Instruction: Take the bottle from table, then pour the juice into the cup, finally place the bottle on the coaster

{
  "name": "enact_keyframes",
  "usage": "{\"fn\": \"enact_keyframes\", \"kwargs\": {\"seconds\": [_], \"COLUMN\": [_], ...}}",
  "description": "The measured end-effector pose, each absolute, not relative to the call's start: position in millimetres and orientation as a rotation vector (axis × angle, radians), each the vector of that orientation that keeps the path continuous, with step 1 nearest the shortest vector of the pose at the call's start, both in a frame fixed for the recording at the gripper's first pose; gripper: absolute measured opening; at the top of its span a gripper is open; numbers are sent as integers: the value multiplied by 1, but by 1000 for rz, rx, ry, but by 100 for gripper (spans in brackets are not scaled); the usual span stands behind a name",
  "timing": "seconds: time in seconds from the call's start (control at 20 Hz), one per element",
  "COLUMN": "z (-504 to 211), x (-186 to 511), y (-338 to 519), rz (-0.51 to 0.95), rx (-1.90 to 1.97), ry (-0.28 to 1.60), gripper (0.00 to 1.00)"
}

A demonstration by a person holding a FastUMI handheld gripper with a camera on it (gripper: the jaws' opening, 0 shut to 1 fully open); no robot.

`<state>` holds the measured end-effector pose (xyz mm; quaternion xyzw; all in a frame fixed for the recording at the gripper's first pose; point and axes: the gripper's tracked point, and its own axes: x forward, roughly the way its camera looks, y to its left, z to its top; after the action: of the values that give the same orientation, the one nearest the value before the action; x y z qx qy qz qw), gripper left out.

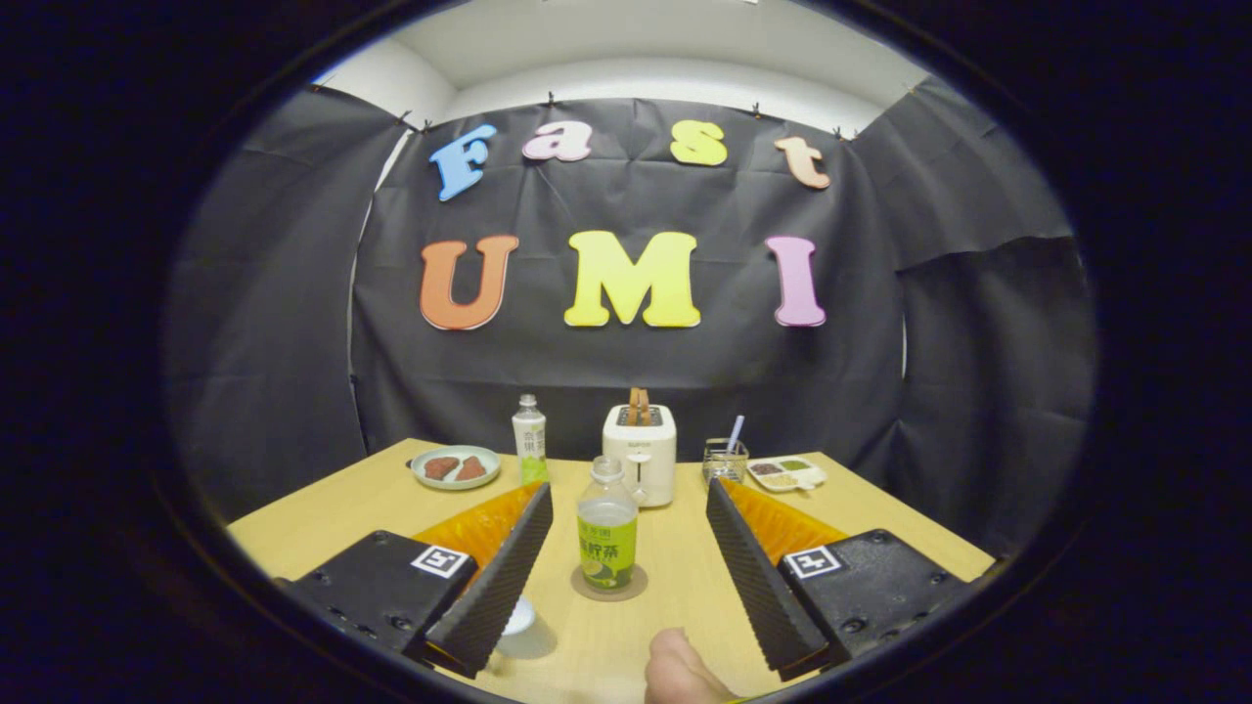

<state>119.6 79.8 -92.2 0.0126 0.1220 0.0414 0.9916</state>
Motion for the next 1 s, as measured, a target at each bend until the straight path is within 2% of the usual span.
{"fn": "enact_keyframes", "kwargs": {"seconds": [0.25,0.45,0.7,1.0], "z": [-49,-29,-30,-37], "x": [46,14,0,1], "y": [44,19,-5,7], "rz": [-3,-34,-75,-65], "rx": [71,116,120,114], "ry": [250,211,203,208], "gripper": [100,100,100,100]}}
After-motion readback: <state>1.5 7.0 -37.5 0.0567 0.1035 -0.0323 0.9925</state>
